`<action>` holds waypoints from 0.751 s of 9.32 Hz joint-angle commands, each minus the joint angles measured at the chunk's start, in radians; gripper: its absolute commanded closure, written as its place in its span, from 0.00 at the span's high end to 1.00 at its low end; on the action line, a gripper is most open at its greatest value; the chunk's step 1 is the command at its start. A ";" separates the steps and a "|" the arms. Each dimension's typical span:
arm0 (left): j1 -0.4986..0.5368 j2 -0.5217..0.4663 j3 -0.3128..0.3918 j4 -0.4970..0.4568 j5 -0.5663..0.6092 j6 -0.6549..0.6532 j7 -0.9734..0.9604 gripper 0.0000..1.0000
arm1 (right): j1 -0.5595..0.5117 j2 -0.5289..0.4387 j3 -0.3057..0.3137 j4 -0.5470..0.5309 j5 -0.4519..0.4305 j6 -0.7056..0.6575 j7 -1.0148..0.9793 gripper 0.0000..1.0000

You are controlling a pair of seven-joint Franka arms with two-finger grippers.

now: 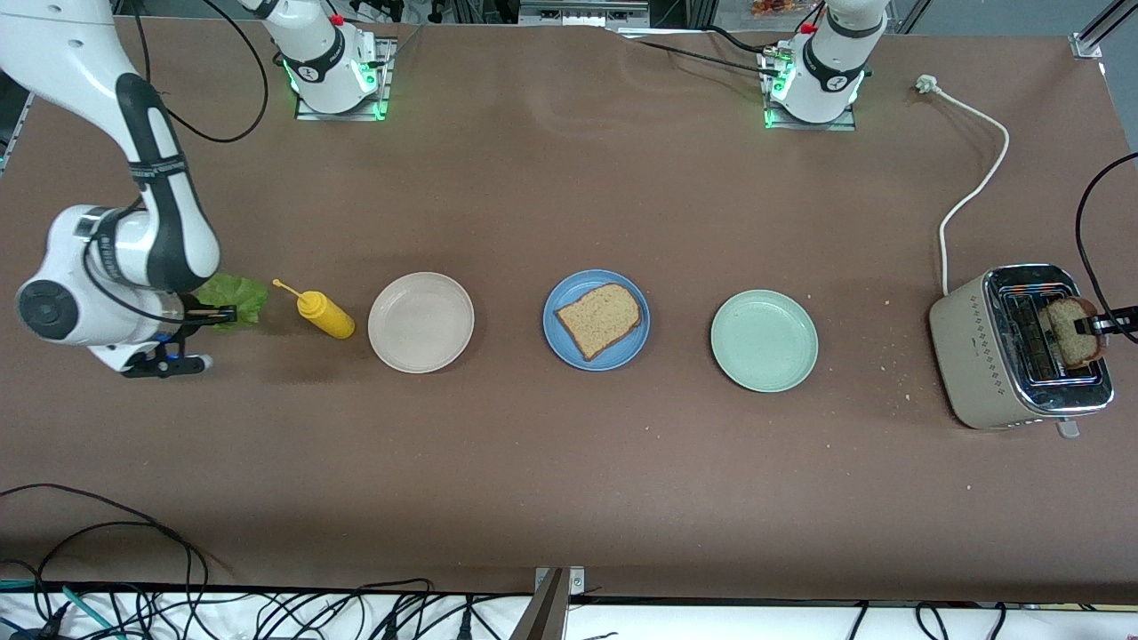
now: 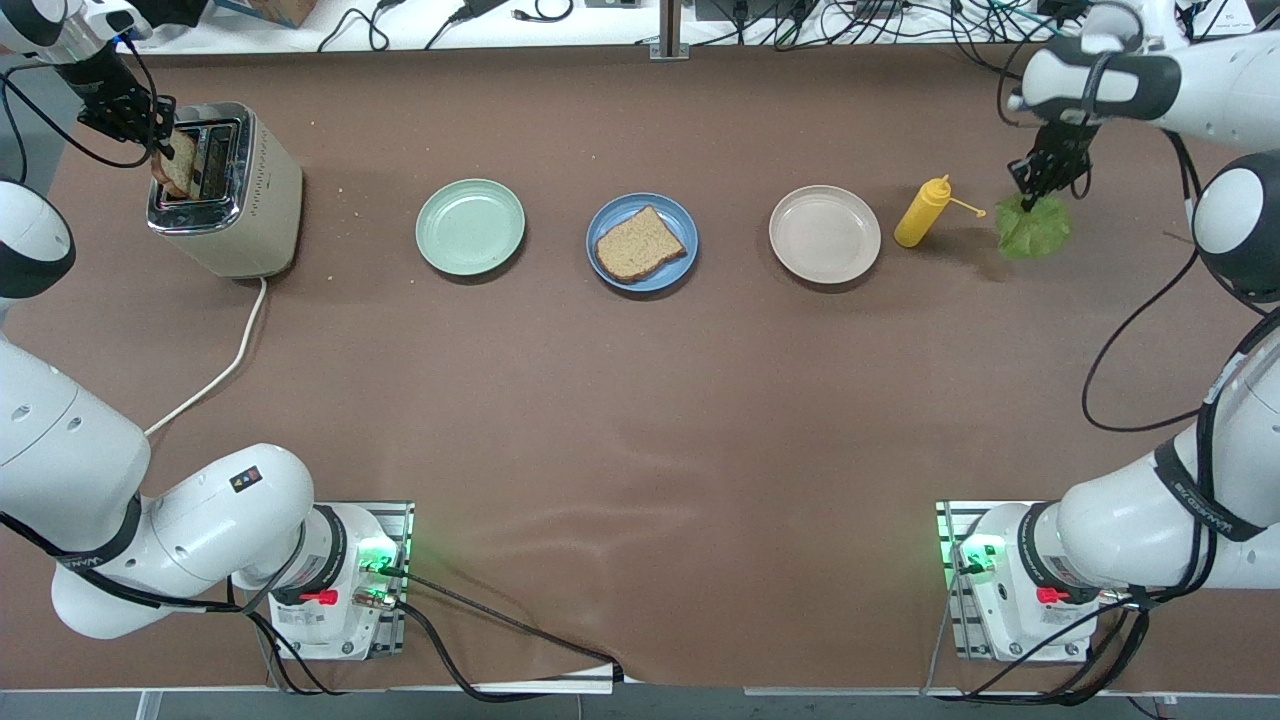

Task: Make sandwich in blue plate with both arms
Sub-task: 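Grasp the lettuce leaf with the right gripper while the left gripper grasps bread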

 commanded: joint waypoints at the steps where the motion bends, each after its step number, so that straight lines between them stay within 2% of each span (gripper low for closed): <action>1: -0.002 -0.109 -0.044 0.015 -0.001 -0.111 0.020 0.00 | -0.001 -0.008 0.004 0.262 0.003 -0.314 -0.079 0.00; 3: -0.002 -0.180 -0.068 0.014 -0.003 -0.162 0.023 0.00 | 0.011 -0.010 0.022 0.417 0.007 -0.486 -0.071 0.00; 4: -0.002 -0.201 -0.069 0.014 -0.003 -0.179 0.023 0.00 | 0.020 -0.008 0.058 0.481 0.006 -0.551 -0.059 0.00; 5: -0.002 -0.218 -0.071 0.014 -0.003 -0.183 0.023 0.00 | 0.032 -0.010 0.084 0.517 0.007 -0.568 -0.021 0.00; 7: -0.001 -0.234 -0.069 0.012 -0.003 -0.185 0.029 0.00 | 0.043 -0.023 0.172 0.519 0.009 -0.577 0.117 0.00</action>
